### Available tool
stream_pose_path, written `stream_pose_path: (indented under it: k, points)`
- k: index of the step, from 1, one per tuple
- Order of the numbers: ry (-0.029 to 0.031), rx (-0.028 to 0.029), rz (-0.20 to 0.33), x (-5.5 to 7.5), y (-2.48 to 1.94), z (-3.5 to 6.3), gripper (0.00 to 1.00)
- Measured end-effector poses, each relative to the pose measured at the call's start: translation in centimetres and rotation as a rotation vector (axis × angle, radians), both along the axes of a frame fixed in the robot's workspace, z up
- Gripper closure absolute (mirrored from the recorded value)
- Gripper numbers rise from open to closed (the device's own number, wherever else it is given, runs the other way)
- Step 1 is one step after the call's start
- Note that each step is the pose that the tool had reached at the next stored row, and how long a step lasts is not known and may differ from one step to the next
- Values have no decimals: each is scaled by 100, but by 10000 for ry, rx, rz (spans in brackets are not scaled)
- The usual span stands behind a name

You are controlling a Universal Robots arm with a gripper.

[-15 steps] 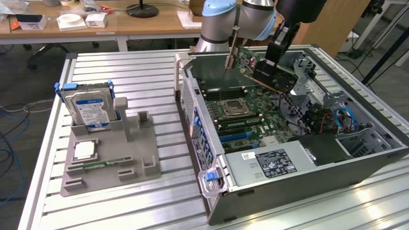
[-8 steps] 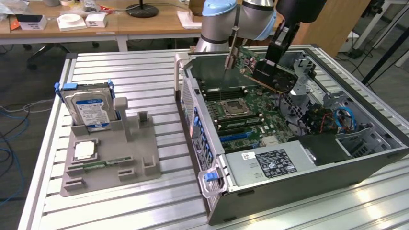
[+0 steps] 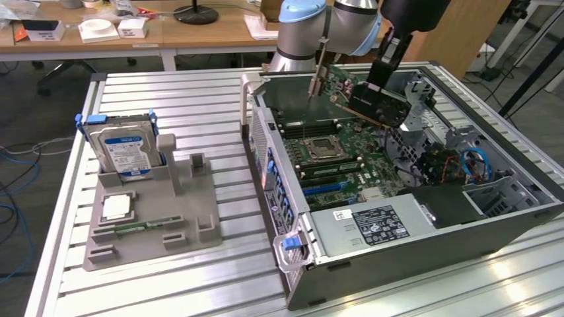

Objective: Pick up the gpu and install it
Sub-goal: 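Insert the gpu into the slot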

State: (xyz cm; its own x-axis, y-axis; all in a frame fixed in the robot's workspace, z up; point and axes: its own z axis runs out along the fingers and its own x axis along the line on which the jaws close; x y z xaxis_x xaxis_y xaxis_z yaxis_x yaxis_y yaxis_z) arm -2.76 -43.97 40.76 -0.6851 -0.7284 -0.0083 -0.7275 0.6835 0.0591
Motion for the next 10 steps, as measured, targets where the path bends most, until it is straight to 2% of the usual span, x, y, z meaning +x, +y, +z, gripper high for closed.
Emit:
stream_pose_path:
  k: [10]
  points:
    - [0, 2, 611, 0, 0, 0, 74]
